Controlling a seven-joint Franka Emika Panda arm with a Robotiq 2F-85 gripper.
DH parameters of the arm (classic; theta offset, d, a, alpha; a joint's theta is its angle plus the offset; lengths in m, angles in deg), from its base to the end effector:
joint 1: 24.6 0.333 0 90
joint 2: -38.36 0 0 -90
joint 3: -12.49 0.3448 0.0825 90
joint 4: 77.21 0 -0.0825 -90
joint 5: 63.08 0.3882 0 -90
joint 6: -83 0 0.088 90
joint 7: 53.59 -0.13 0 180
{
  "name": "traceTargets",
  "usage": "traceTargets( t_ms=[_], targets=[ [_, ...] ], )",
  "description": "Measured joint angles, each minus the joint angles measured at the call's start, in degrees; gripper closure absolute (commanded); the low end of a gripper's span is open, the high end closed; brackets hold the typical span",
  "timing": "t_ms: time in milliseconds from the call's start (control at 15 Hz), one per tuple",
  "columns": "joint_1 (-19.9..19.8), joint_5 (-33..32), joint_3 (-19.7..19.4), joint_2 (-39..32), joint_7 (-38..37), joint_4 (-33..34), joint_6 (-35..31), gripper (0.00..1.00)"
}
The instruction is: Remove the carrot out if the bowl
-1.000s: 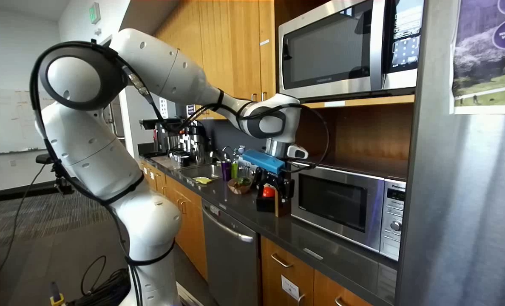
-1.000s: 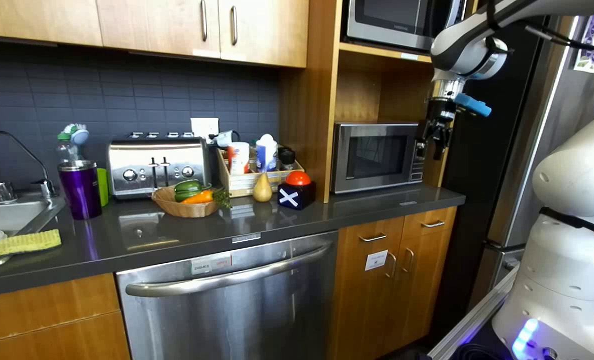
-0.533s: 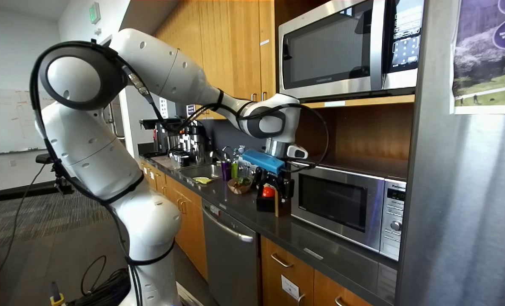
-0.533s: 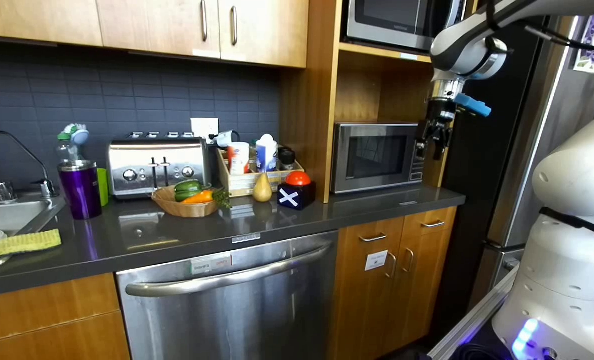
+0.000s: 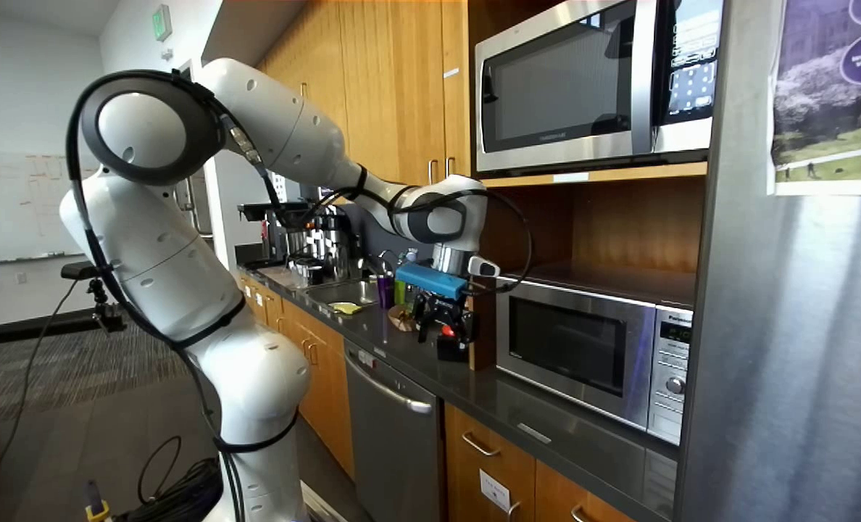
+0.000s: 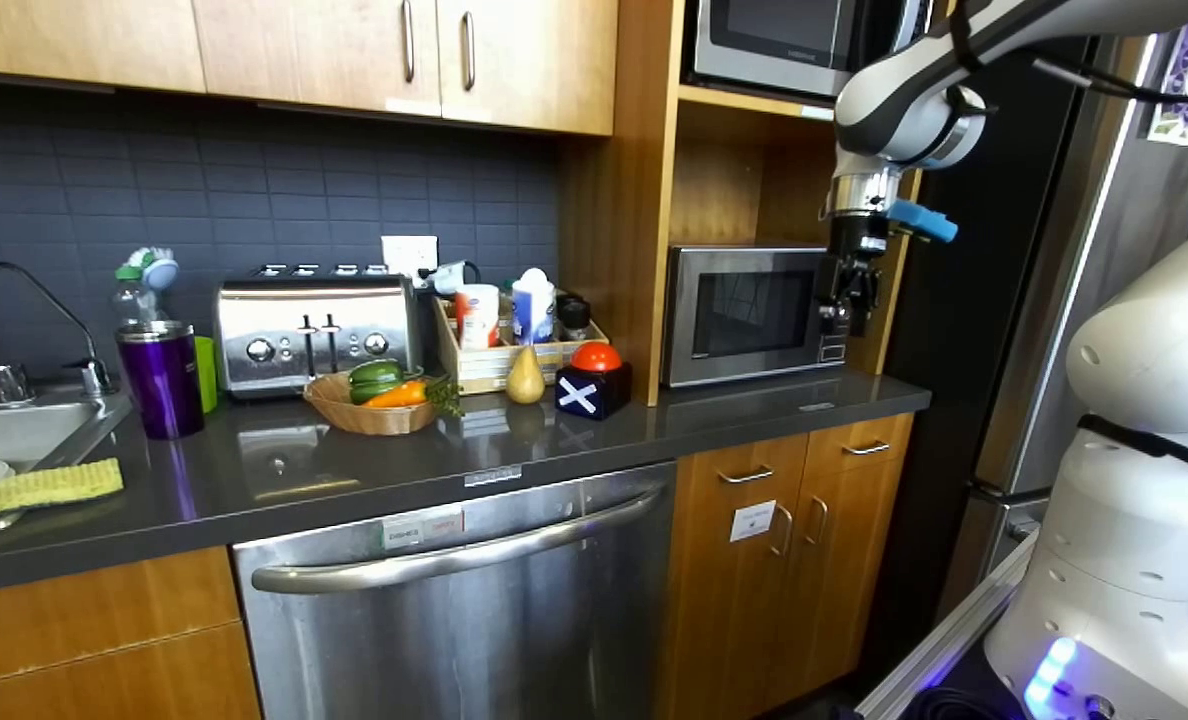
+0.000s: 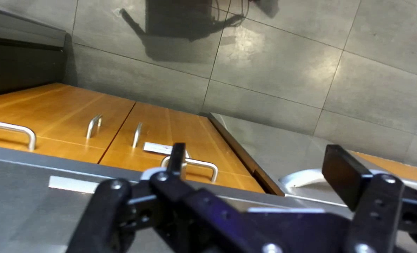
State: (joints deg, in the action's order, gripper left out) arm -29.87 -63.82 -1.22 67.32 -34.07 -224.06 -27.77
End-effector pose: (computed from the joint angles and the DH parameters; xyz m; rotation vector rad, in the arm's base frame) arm 0.3396 -0.1178 0.4210 -2.9964 -0.0774 0.1448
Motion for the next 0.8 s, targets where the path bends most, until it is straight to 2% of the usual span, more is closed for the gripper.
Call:
traceTargets(
  t_ms=[267, 800],
  targets=[
    [2.78, -0.01, 4.32, 0.00, -0.01, -1.87, 0.27, 0.00],
    [12.18, 0.16, 11.57, -0.60, 0.02, -2.54, 1.24, 0.00]
  ],
)
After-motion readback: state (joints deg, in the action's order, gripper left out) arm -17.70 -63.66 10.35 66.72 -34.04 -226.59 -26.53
